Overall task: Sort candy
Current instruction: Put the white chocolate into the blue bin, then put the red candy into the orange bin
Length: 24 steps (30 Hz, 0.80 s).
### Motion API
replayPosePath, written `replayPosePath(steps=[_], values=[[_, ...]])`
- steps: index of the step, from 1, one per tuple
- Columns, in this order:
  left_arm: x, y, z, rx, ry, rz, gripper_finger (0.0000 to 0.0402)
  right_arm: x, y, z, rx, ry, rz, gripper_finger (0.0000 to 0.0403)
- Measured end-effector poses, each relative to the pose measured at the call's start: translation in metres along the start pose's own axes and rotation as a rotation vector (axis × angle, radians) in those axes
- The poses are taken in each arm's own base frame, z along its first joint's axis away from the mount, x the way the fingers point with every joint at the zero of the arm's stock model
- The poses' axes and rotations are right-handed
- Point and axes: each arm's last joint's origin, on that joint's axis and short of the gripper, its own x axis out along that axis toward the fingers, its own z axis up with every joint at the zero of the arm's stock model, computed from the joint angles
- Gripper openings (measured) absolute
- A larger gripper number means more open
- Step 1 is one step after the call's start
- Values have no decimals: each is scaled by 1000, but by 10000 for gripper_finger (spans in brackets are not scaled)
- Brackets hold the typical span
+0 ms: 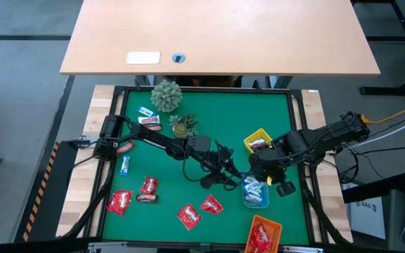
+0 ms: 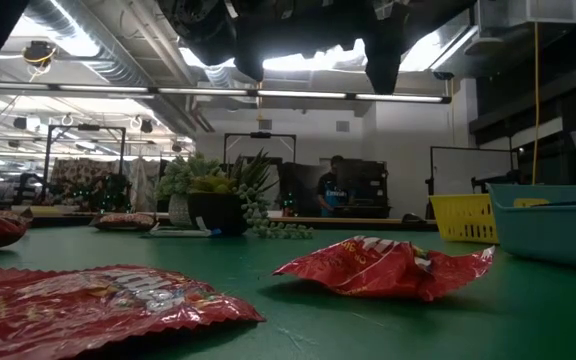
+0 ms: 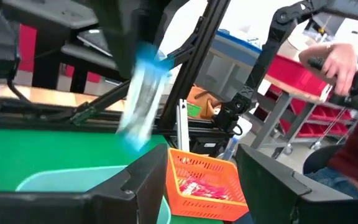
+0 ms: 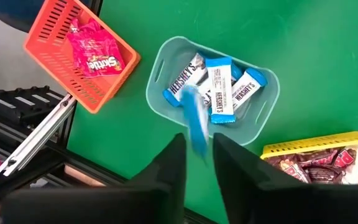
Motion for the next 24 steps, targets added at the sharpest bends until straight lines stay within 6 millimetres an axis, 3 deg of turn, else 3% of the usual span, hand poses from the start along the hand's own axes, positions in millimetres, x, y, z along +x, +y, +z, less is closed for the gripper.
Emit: replayPosePath(steps=[6, 12, 19, 24], values=[[-3, 3, 3, 17, 10, -19, 185, 0, -1, 0, 0, 2, -48, 134], [-18, 2, 22, -6, 67, -45, 185, 0, -2, 0, 0, 1, -61, 148], [-42, -15, 28, -6, 319, 70, 185, 0, -2, 0, 0, 0, -61, 149], [-56, -39, 18, -18, 546, 207, 185, 0, -2, 0, -1, -1, -61, 149]])
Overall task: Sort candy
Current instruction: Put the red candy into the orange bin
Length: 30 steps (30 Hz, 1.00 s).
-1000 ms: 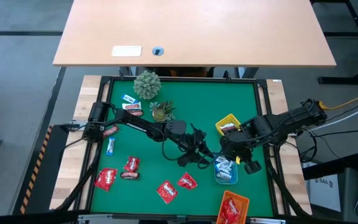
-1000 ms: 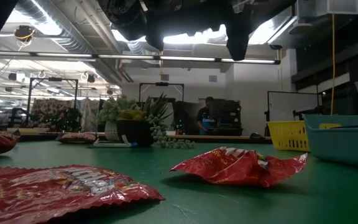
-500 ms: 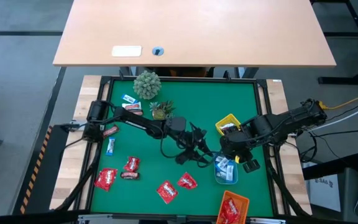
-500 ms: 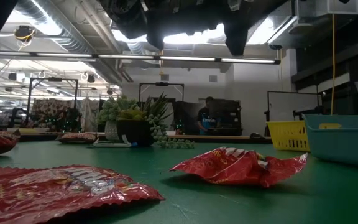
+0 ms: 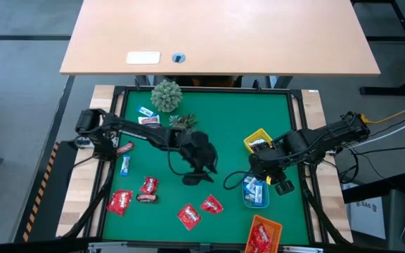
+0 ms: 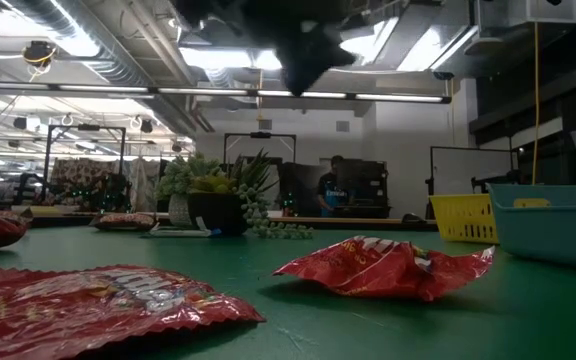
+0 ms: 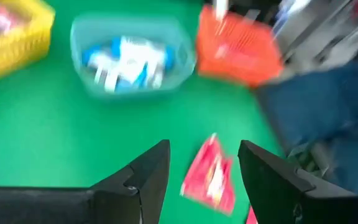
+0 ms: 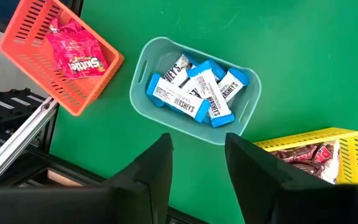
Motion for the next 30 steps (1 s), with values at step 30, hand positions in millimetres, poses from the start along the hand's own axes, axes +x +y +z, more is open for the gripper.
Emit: replayPosePath(steps=[30], values=[[25, -99, -84, 96, 645, 133, 185, 0, 0, 6, -13, -59, -10, 149]])
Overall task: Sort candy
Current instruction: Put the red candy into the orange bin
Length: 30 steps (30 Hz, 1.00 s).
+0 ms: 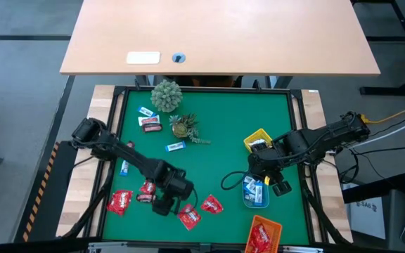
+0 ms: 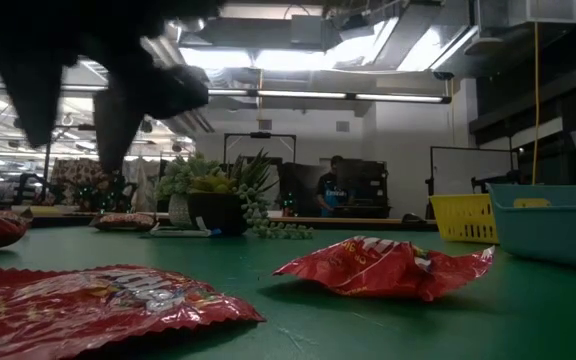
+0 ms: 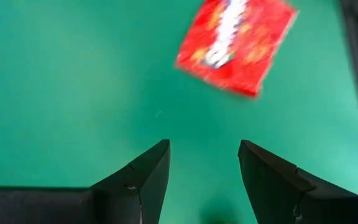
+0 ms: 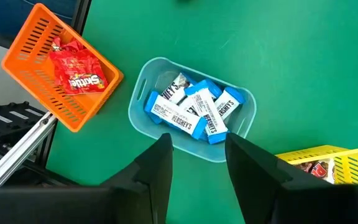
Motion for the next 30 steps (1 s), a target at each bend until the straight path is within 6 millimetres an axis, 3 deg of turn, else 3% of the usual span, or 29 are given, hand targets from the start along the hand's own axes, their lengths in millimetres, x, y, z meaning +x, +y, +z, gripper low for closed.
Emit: replayPosePath(steps=[11, 15, 26, 30], values=[[2, -43, 18, 216, -279, 159, 185, 0, 0, 1, -3, -12, -1, 149], [14, -49, 23, 251, -315, 138, 185, 0, 0, 1, -3, -13, -1, 149], [74, -41, 23, 335, -203, 121, 185, 0, 0, 1, -3, -14, -1, 149], [77, -36, 25, 354, -207, 101, 185, 0, 0, 2, -4, -15, -1, 149]])
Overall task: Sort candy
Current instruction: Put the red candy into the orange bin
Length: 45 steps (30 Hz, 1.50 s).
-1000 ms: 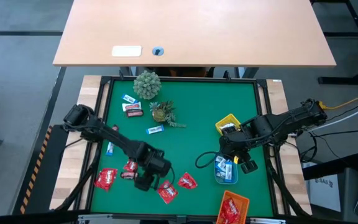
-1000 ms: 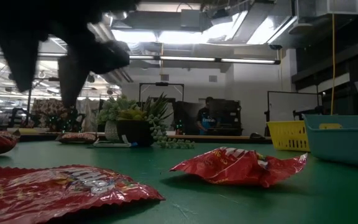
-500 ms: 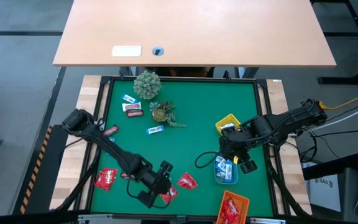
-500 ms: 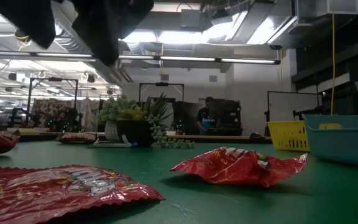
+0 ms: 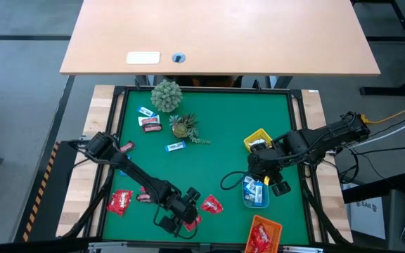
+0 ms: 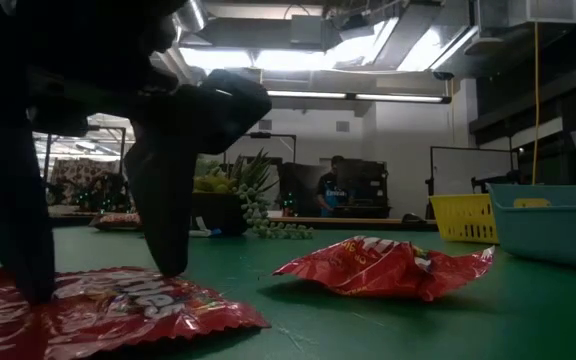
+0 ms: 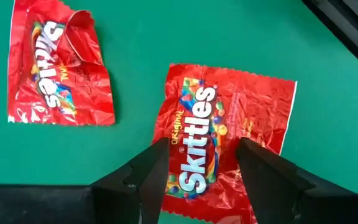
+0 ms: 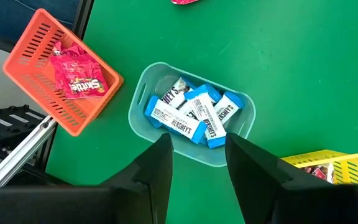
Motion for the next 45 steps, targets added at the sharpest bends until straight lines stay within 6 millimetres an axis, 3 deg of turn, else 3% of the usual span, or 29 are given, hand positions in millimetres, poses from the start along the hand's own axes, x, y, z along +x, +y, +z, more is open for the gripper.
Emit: replayPosePath(steps=[8, 20, 31, 36, 45], values=[[0, 3, -4, 10, 39, -3, 154, 0, 0, 0, 0, 0, 0, 149], [2, 30, -16, -67, 127, 14, 75, 0, 0, 0, 47, 1, 0, 149], [3, 33, -17, -99, 123, -2, 15, 0, 0, 0, 47, 1, 0, 149], [3, 31, -17, -113, 124, 37, 31, 0, 0, 0, 47, 1, 0, 149], [4, 35, -15, -112, 113, 135, 130, 0, 0, 0, 47, 1, 0, 149]])
